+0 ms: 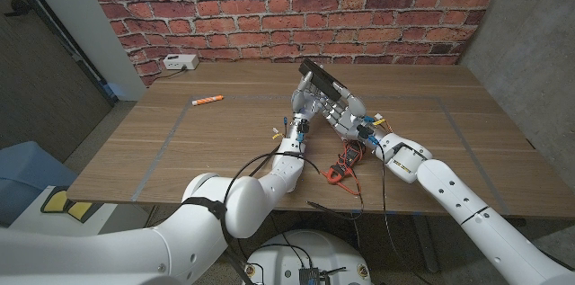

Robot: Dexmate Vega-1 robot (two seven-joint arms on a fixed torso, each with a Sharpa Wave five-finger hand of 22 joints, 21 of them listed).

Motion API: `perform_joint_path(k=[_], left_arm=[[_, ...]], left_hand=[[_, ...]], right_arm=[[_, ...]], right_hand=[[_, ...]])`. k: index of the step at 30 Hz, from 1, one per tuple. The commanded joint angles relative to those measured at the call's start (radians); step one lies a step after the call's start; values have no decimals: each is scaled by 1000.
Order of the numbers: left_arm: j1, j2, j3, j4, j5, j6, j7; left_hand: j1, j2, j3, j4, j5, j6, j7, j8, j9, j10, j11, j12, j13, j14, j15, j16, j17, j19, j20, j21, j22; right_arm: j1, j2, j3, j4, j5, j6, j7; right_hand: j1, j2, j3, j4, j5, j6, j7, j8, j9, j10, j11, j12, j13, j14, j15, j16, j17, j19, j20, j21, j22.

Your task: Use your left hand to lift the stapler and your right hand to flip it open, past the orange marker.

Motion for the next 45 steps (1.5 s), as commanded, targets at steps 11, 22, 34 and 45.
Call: perform_joint_path(k=[11,22,34,45], left_arm=[[28,-10,-17,-27,18,-14,7],[47,-7,-2,-54,14,-17,18],[74,0,17,-106,9,-31,23],[136,15,60,-230,13,-43,70]], left_hand=[[13,54,-8,57,24,119,-87,32,51,-4,-70,-14,-48,-59,-139,-25,-12,0,-77,-19,-2],[-98,28,-55,71,24,39,-101,-41,33,-100,-73,-10,-99,-164,-128,-33,-8,14,-68,-90,-7],[-190,-14,-127,72,18,-71,-131,-131,14,-266,-46,-15,-148,-327,-88,-42,-1,-37,-21,-193,-5],[-231,-24,-169,72,21,-205,-136,-225,-8,-373,-29,-18,-183,-428,-49,-49,-12,-100,27,-264,-2]], right_arm=[[12,8,0,25,-2,-12,22],[11,8,5,29,4,-16,40],[7,5,14,22,6,-14,44],[3,2,19,17,8,-11,50]], right_hand=[[179,162,54,-42,-18,13,2,5,4,3,-11,7,29,-2,-74,2,28,-26,-108,31,9],[186,162,53,-40,-21,17,5,4,5,4,-11,15,47,-2,-74,2,43,-33,-108,53,12],[190,164,52,-38,-21,21,9,3,5,6,-10,18,55,1,-73,1,54,-38,-108,74,14],[191,164,52,-36,-21,21,11,1,6,5,-11,18,59,2,-73,-3,62,-46,-108,93,14]])
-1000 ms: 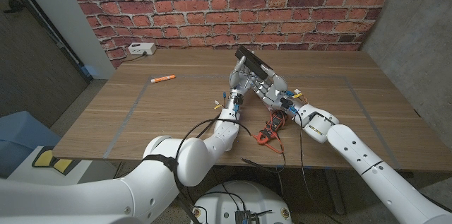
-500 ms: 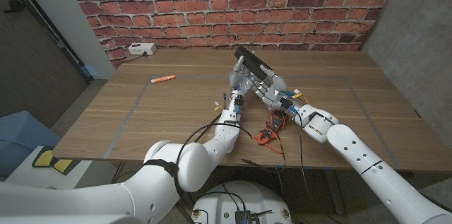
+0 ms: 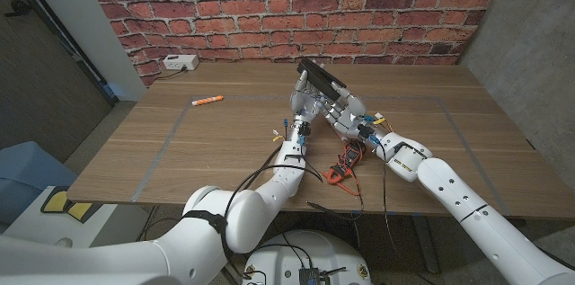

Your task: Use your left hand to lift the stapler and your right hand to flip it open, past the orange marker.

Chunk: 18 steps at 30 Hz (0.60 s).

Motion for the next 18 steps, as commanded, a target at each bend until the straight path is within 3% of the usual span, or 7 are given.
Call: perform_joint_path(k=[1,5,18], left_arm=[[52,15,38,-104,-2,-14,41],[60,18,47,-119,-7,-21,46],[129,50,103,-266,-1,-16,125]], left_hand=[[-16,-12,-33,-8,4,-177,-4,-116,-27,-169,47,-7,-40,-149,-65,-20,-17,-98,50,-86,7],[-25,-13,-45,-8,3,-251,9,-160,-39,-226,62,-6,-58,-202,-51,-22,-25,-144,68,-124,7],[-43,-4,-55,-1,1,-274,23,-175,-49,-253,79,0,-73,-231,-36,-17,-30,-164,85,-149,8]], right_arm=[[-5,-4,7,-9,2,3,7],[-8,-7,10,-13,3,4,8],[-14,-17,22,-21,4,11,18]], right_hand=[[168,161,3,5,0,8,4,1,-1,19,-13,6,24,2,-73,-3,7,-9,-120,9,5],[168,161,3,5,0,8,5,1,-1,19,-16,5,23,3,-73,-3,9,-11,-120,14,5],[169,160,3,5,0,11,7,1,0,22,-16,4,22,5,-73,-6,14,-11,-120,28,5]])
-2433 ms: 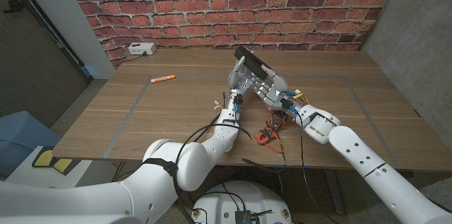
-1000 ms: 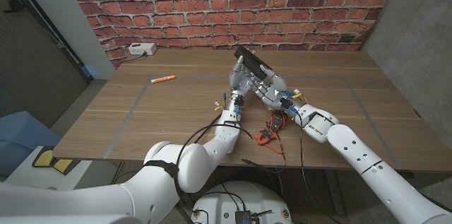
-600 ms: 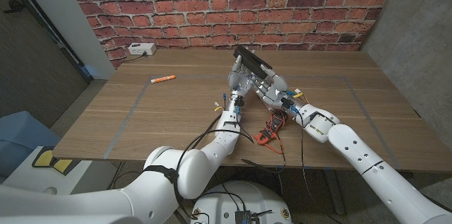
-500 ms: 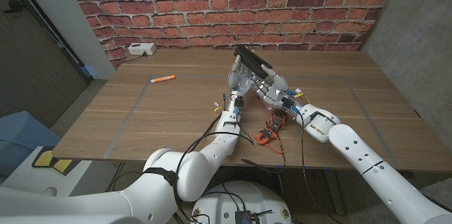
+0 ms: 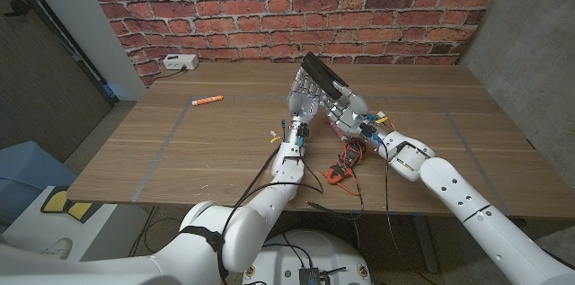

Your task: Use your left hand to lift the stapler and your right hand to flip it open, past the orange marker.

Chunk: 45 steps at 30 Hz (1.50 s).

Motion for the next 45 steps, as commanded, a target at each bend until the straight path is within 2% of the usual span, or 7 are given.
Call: perform_joint_path(k=[1,12,16,19,20,27,45], left_arm=[[62,30,54,-144,6,3,80],[93,66,91,-221,1,7,130],[99,79,106,-245,3,15,141],[112,94,117,-281,5,22,165],[122,102,123,-304,10,26,183],[175,152,148,-423,19,33,258],[203,197,170,-481,-6,29,311]], left_hand=[[-10,7,-5,5,1,-5,9,-2,-1,-11,8,6,-3,-10,-38,2,0,-17,9,-11,5],[-22,17,-12,8,-1,13,16,1,-8,-19,10,13,-15,-29,-26,5,-4,-35,17,-32,5],[-25,23,-14,7,-1,53,29,15,-11,-8,10,22,-24,-37,-22,7,-7,-37,21,-45,6],[-35,26,-19,10,-3,53,32,12,-13,-14,12,22,-29,-48,-16,7,-8,-43,24,-54,6],[-40,30,-21,13,-3,46,41,9,-13,-21,22,21,-32,-52,-9,7,-8,-45,31,-59,6],[-50,32,-26,15,-5,41,44,5,-15,-27,26,21,-37,-61,-5,7,-10,-63,42,-73,7],[-87,27,-43,26,-10,17,37,-6,-18,-29,26,26,-47,-66,0,11,-10,-68,45,-89,8]], right_arm=[[-6,-8,12,-8,2,8,9],[-10,1,19,2,2,27,21],[-6,0,17,7,-8,30,31],[-5,-4,17,8,-13,30,33],[-6,-4,18,9,-12,29,34],[-8,-10,21,12,-25,37,46],[-6,-14,22,46,-83,79,71]], right_hand=[[150,140,3,5,4,6,1,1,0,23,-16,8,22,5,-73,-2,6,-7,-121,12,5],[149,140,3,6,5,7,1,0,0,26,-16,7,21,7,-73,-5,9,-10,-121,23,4],[149,140,3,6,5,6,1,-1,0,28,-15,8,21,7,-73,-6,10,-11,-121,27,3],[149,139,3,6,5,8,2,0,0,27,-14,8,21,7,-73,-6,11,-12,-121,29,3],[149,139,3,6,5,8,2,0,0,28,-15,8,21,7,-73,-7,11,-12,-121,30,3],[149,139,3,6,5,9,2,-1,0,28,-15,7,21,10,-73,-7,14,-14,-121,36,2],[148,138,3,6,6,9,4,-3,1,28,-16,8,24,12,-73,-13,18,-19,-122,53,-1]])
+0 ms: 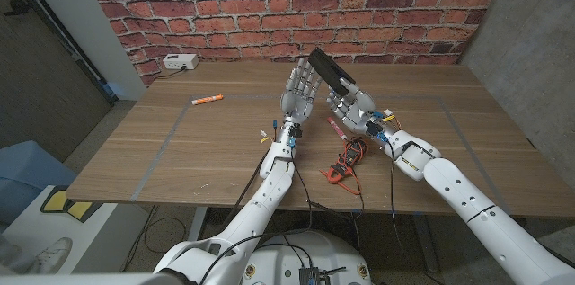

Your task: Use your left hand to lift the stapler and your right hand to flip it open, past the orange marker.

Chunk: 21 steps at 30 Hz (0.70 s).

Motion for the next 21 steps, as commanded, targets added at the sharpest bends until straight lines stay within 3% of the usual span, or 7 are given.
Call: perform_joint_path(k=[1,3,4,5,13,15,21], left_arm=[[26,40,16,-60,-10,-1,49],[29,45,16,-73,-11,1,61],[30,46,16,-76,-12,-1,65],[30,47,17,-78,-13,-2,66],[37,77,28,-130,-1,7,111],[41,88,32,-146,4,11,130],[47,118,43,-189,12,27,164]], left_hand=[[-20,-1,-10,5,-3,-8,-3,-4,0,-4,0,9,0,-6,0,5,4,-5,6,-9,4],[-26,-2,-13,7,-4,-10,-3,-4,-1,-3,-2,10,-1,-5,1,6,4,-5,6,-10,4],[-33,-6,-17,7,-5,-8,-3,-4,-2,8,-30,16,-4,-4,2,7,3,-3,6,-14,5],[-36,-4,-18,7,-5,2,-4,1,-3,21,-41,21,-7,-1,1,9,2,-2,7,-17,5],[-61,-12,-31,13,-9,9,-1,3,-6,4,-9,16,-13,0,0,11,3,8,4,-23,6],[-64,-17,-33,9,-9,22,6,7,-8,23,-19,25,-18,9,-26,12,-1,25,-22,-26,4],[-63,-11,-31,7,-8,31,13,10,-10,27,-18,26,-22,10,-13,12,-1,23,-23,-34,4]], right_arm=[[-4,-7,3,19,-44,31,12],[-7,-8,3,22,-55,40,16],[-7,-9,3,23,-61,45,18],[-7,-9,3,24,-67,49,20],[-16,-19,10,35,-114,93,40],[-18,-21,13,37,-123,104,49],[-27,-40,21,28,-174,140,44]], right_hand=[[148,138,2,4,5,5,1,-3,1,24,-20,8,24,12,-73,-1,5,-7,-127,8,1],[149,138,2,4,6,7,2,-2,1,26,-19,8,22,14,-73,-1,6,-7,-127,11,0],[149,137,2,4,6,6,1,-3,1,26,-20,8,23,14,-73,-1,6,-7,-126,12,0],[149,137,2,4,5,6,1,-3,1,26,-20,8,23,14,-73,-2,6,-7,-126,12,0],[149,136,3,4,5,5,1,-4,1,27,-20,9,25,15,-73,-4,8,-9,-126,20,-2],[149,136,3,4,5,5,1,-4,1,25,-20,8,25,14,-72,-5,8,-10,-127,21,-2],[149,138,4,4,5,-2,-2,-7,2,13,-20,6,33,11,-72,-9,10,-20,-127,26,-4]])
